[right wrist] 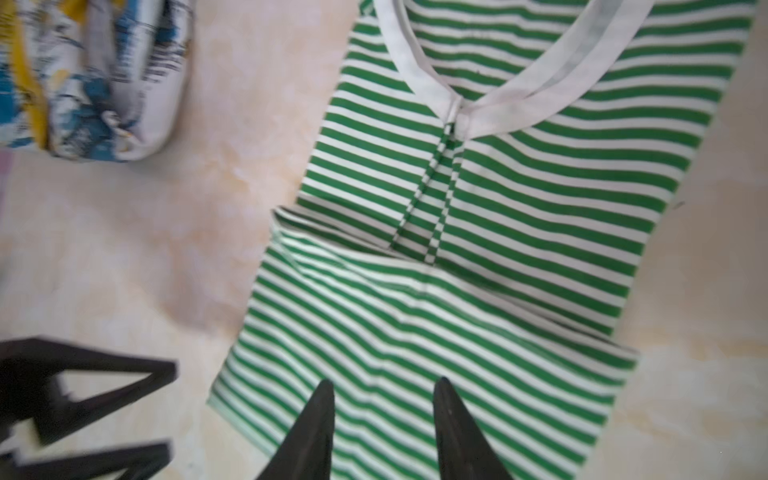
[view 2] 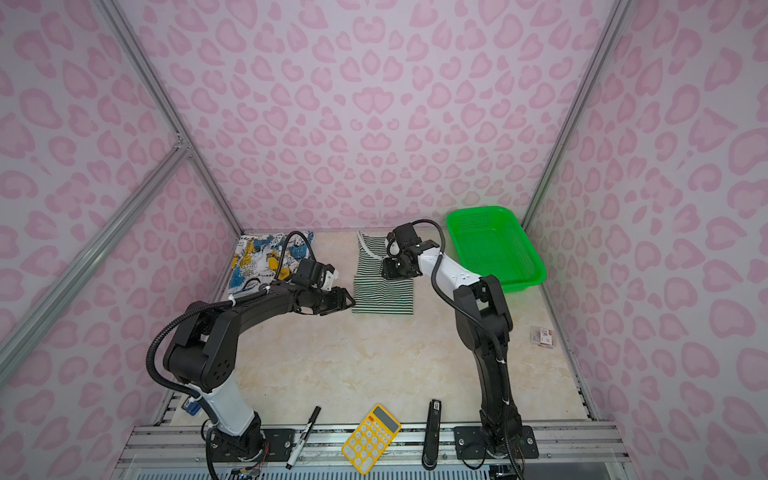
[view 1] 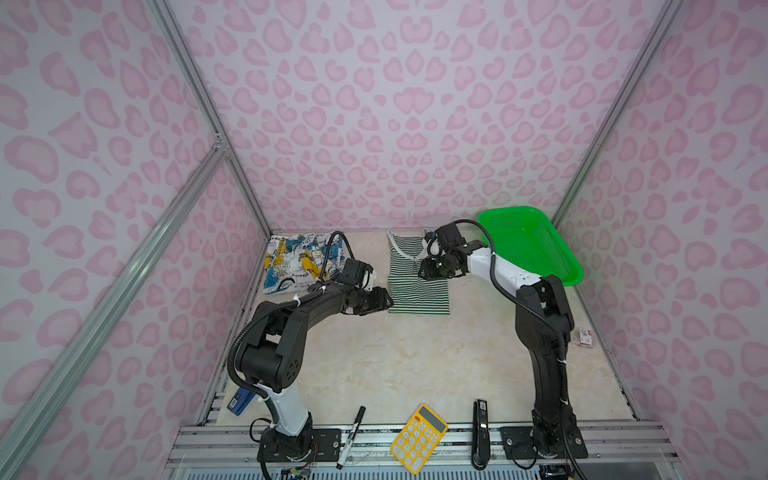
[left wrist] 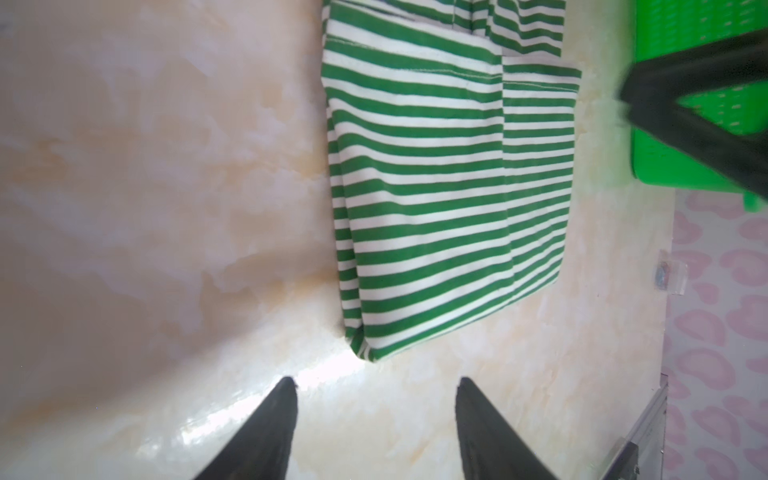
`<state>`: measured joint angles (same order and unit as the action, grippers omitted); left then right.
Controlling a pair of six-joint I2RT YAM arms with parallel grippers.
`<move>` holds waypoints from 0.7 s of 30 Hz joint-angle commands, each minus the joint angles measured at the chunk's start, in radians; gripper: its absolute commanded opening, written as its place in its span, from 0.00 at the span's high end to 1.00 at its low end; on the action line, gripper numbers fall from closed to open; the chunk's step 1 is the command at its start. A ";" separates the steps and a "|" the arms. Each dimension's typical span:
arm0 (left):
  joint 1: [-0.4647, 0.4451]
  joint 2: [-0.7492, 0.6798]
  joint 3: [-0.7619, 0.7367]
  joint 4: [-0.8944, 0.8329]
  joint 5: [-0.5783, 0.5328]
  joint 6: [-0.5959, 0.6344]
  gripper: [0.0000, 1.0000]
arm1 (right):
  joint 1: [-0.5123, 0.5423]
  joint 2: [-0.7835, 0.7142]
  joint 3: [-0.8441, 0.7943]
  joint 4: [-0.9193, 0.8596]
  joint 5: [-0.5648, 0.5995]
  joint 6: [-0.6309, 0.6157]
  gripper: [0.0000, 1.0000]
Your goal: Fold and stack the mixed laundry pile
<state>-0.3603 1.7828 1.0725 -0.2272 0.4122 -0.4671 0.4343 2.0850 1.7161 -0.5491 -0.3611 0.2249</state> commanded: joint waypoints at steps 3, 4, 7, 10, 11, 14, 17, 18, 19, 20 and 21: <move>-0.012 0.008 -0.025 0.030 -0.011 0.008 0.39 | -0.028 -0.152 -0.199 -0.005 0.035 0.027 0.54; -0.016 0.013 -0.029 0.039 -0.006 0.008 0.40 | -0.033 -0.174 -0.252 -0.009 0.031 0.034 0.53; -0.029 0.026 -0.047 0.085 0.005 0.011 0.44 | -0.043 -0.237 -0.396 0.031 0.012 0.062 0.52; -0.038 0.049 -0.054 0.128 0.007 0.009 0.50 | -0.048 -0.272 -0.507 0.090 -0.012 0.095 0.52; -0.038 0.057 -0.054 0.136 0.007 0.008 0.52 | -0.048 -0.275 -0.534 0.106 -0.019 0.105 0.52; -0.040 0.075 -0.065 0.178 0.000 -0.006 0.55 | -0.048 -0.275 -0.594 0.164 -0.039 0.129 0.52; -0.042 0.084 -0.077 0.218 -0.003 -0.025 0.58 | -0.052 -0.248 -0.614 0.215 -0.045 0.141 0.53; -0.042 0.087 -0.078 0.226 -0.004 -0.029 0.59 | -0.056 -0.232 -0.612 0.229 -0.049 0.143 0.53; -0.042 0.090 -0.077 0.231 -0.006 -0.034 0.60 | -0.058 -0.216 -0.610 0.246 -0.053 0.146 0.53; -0.042 0.095 -0.076 0.235 -0.007 -0.036 0.61 | -0.062 -0.200 -0.606 0.256 -0.061 0.149 0.53; -0.042 0.099 -0.075 0.239 -0.005 -0.040 0.63 | -0.065 -0.181 -0.601 0.264 -0.069 0.151 0.54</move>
<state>-0.4019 1.8671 1.0012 -0.0216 0.4191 -0.4915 0.3737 1.8664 1.1133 -0.3435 -0.4202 0.3569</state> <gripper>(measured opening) 0.378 0.462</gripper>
